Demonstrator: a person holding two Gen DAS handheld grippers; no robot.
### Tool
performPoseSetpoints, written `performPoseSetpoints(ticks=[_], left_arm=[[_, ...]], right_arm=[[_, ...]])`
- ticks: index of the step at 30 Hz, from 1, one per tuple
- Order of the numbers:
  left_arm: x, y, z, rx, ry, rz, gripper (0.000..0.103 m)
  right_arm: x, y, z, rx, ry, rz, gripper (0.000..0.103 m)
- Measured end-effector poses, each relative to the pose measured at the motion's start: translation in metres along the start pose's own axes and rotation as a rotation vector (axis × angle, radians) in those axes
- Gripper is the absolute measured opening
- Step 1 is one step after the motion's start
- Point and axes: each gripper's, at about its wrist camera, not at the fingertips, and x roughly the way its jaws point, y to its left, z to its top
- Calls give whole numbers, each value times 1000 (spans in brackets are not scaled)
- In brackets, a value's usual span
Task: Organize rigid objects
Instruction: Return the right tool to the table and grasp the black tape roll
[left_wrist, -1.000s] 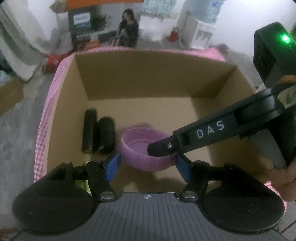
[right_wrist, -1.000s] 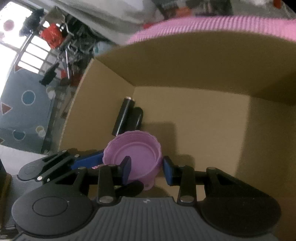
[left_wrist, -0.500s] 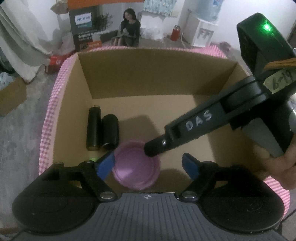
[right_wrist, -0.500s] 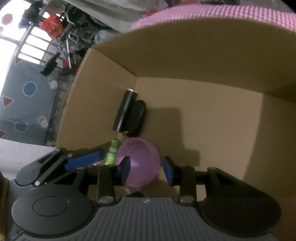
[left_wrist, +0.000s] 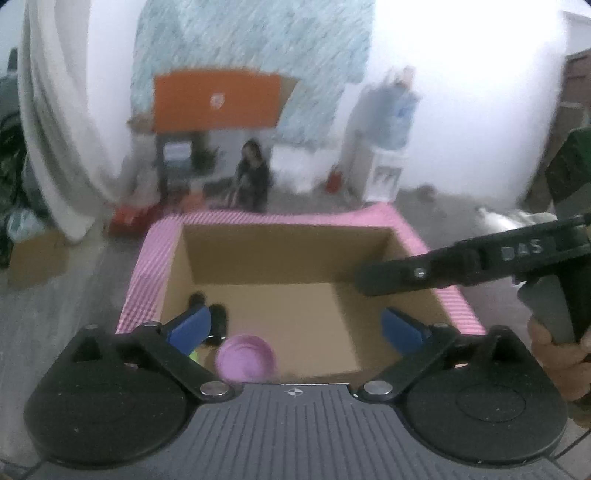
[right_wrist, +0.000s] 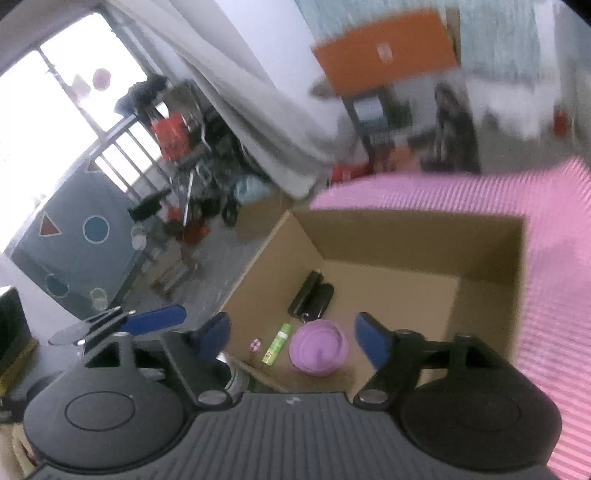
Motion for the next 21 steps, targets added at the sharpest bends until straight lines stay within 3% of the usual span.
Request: performPoseSetpoints(ticks=[2, 10, 12, 17, 21], left_arm=[[-8, -8, -12, 15, -27, -5, 101], [-15, -27, -78, 41, 24, 14, 101], [-14, -21, -95, 32, 61, 15, 101], [-22, -8, -123, -4, 54, 7, 103], [-24, 3, -138, -52, 71, -3, 103]], right_arm=[[-22, 13, -19, -53, -58, -33, 103], [-66, 54, -90, -225, -171, -225, 103], [-68, 62, -105, -274, -193, -299, 103], [-59, 79, -135, -373, -202, -430, 103], [-45, 87, -155, -392, -191, -460, 103]])
